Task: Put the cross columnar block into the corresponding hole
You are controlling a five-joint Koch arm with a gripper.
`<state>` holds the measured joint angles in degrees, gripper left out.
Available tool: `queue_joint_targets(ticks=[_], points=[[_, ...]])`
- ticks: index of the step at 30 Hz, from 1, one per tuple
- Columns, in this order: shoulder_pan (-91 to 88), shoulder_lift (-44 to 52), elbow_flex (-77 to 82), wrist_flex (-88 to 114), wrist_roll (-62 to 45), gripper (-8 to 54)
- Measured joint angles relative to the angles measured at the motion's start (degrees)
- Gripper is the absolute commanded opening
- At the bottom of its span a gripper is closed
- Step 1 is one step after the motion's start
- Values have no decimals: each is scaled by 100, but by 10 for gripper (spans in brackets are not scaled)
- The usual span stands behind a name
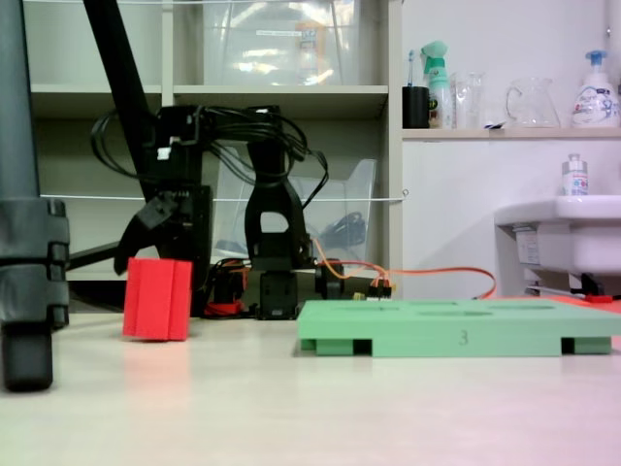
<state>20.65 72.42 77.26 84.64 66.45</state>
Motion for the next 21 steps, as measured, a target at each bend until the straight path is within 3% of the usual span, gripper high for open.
queue_joint_targets(ticks=[9,15,21], points=[[-1354,1239,18,598,2197,144],[-3129,1257,-492,343,4096,145],[-4562,896,-1239,62,5071,145]])
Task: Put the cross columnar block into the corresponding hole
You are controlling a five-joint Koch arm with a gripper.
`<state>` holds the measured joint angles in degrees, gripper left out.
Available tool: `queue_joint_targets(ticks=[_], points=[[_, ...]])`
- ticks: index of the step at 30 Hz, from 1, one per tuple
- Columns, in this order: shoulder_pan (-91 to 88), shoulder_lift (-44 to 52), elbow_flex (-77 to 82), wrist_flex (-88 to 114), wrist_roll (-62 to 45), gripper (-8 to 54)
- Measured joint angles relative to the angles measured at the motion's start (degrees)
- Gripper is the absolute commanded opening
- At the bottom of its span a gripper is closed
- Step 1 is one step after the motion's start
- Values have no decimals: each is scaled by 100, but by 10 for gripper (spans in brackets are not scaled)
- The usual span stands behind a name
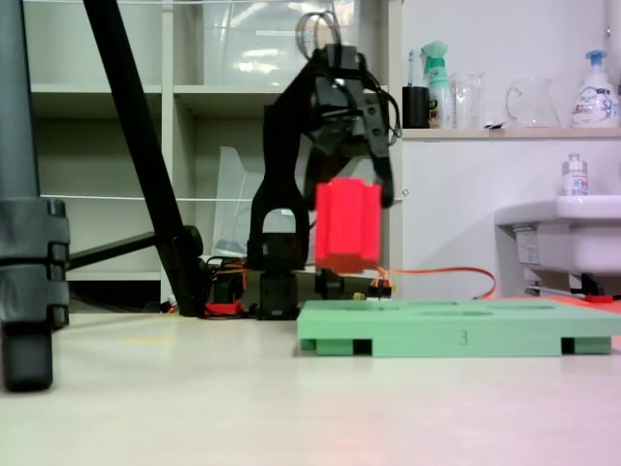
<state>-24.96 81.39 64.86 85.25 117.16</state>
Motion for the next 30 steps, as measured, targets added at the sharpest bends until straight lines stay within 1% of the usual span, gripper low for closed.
queue_joint_targets(ticks=[6,16,30], points=[[-369,-404,9,-9,114,146],[-343,-413,9,-9,97,146],[-264,-615,202,229,-264,147]])
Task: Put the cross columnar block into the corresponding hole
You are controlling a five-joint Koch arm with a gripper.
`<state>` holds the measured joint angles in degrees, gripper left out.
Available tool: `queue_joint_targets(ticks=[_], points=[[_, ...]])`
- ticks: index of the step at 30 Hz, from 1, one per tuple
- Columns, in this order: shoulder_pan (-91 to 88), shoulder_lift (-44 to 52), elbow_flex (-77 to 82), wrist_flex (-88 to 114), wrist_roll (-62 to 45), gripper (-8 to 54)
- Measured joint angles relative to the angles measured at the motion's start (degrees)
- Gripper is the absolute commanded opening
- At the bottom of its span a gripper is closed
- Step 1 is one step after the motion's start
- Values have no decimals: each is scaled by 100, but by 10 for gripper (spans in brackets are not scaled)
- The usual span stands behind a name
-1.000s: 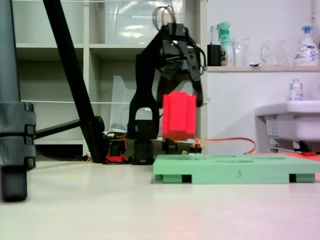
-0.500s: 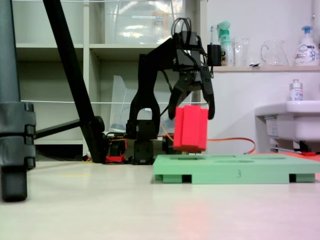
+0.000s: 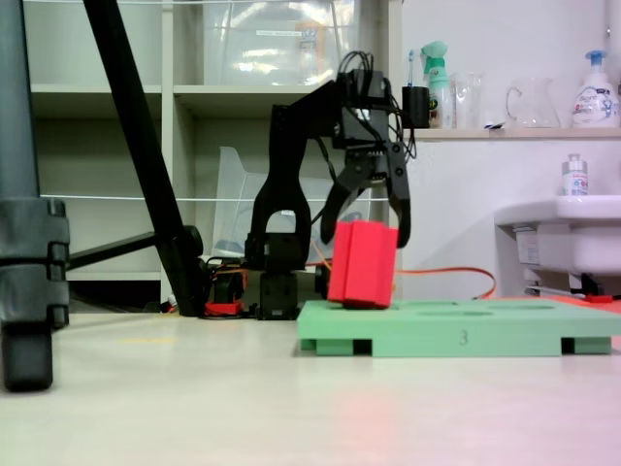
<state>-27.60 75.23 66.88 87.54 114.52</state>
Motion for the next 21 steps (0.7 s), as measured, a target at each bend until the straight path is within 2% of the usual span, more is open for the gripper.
queue_joint_targets(ticks=[21], points=[[-35,-62,-9,-97,299,148]])
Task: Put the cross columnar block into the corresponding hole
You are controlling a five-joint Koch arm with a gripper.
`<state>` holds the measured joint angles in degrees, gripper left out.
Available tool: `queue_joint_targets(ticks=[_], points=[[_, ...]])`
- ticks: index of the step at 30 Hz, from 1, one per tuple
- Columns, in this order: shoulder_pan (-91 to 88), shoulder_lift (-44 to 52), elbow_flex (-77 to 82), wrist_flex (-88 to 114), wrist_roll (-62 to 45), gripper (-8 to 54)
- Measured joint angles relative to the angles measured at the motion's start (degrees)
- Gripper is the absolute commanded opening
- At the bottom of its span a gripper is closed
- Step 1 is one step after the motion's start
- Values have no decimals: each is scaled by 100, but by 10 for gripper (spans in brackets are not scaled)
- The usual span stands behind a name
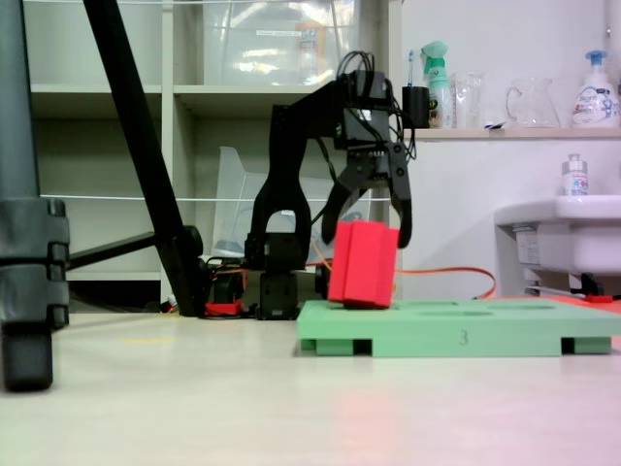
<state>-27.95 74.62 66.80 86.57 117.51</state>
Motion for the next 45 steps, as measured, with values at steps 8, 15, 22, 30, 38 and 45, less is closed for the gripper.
queue_joint_targets(ticks=[8,15,22,30,38,45], points=[[-79,-35,-53,-18,0,148],[-97,-211,-62,-53,-9,149],[-97,-659,-62,-185,-26,173],[-26,-879,-193,-211,-211,335],[97,-773,211,-483,-237,521],[132,-483,580,-519,-510,521]])
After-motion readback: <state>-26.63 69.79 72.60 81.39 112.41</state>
